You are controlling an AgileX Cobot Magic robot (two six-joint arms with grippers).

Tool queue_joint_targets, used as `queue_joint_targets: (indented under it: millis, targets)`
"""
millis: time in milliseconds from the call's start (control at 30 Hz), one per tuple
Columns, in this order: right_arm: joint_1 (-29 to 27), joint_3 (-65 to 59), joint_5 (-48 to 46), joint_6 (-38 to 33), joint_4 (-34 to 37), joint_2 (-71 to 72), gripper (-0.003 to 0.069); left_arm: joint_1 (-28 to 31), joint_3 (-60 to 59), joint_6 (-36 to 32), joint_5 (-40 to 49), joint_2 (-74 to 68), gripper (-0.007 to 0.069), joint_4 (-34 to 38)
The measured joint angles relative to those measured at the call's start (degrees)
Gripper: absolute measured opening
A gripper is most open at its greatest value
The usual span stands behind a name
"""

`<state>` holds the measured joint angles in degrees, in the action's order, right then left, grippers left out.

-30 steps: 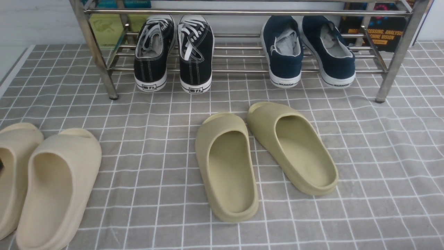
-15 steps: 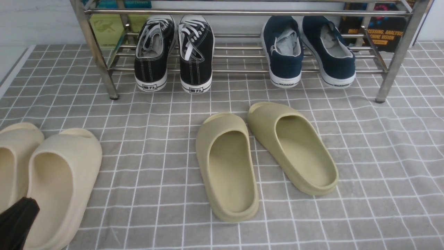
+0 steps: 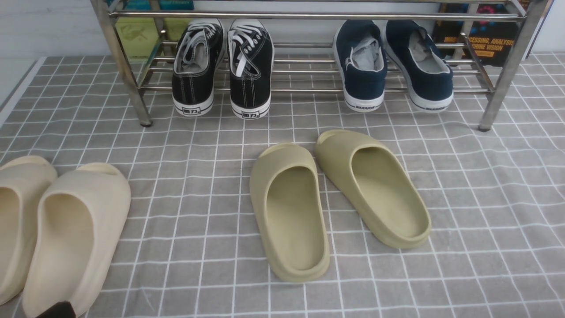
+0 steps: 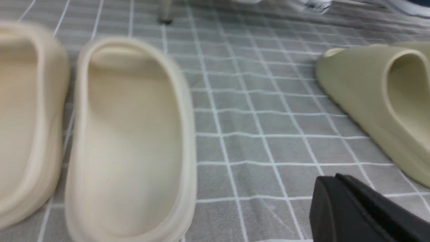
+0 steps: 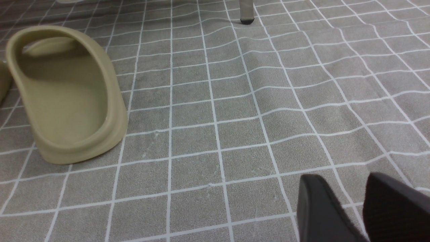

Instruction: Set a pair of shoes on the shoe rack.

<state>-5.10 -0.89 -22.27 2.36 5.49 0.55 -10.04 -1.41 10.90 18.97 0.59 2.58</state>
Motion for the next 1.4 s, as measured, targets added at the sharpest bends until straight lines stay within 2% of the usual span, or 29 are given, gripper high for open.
queue_joint_targets:
  millis: [33, 100, 267, 400, 1400]
  targets:
    - [0.00, 0.00, 0.00, 0.00, 0.00, 0.04, 0.0239, 0.00, -0.11, 1.92, 0.83, 0.00, -0.0013, -1.45]
    - [0.00, 0.00, 0.00, 0.00, 0.00, 0.04, 0.0239, 0.00, -0.18, 1.70, 2.20, 0.00, -0.0013, -1.77]
    - [0.00, 0.00, 0.00, -0.02, 0.00, 0.04, 0.0239, 0.00, -0.28, -4.09, 3.02, 0.00, -0.0013, -0.52]
    - [0.00, 0.00, 0.00, -0.02, 0.00, 0.04, 0.0239, 0.00, -0.28, -5.22, 3.02, 0.00, -0.0013, 0.33]
    - [0.00, 0.00, 0.00, -0.07, 0.00, 0.04, 0.0239, 0.00, -0.30, -5.37, 3.38, 0.00, -0.0013, 0.70]
